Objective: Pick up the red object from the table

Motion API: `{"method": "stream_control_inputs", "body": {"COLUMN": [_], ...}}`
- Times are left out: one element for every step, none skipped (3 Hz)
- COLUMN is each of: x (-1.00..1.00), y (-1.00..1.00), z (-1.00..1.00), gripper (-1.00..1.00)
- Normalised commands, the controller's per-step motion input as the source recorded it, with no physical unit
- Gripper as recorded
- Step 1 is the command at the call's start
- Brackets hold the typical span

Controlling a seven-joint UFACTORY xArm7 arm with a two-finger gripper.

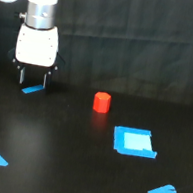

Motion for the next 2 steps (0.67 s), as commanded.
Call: {"method": "stream_control_inputs", "body": {"x": [0.26,0.32], "y": [0.02,0.00], "z": [-0.17,-0.19], "gripper": [0.98,0.98]}}
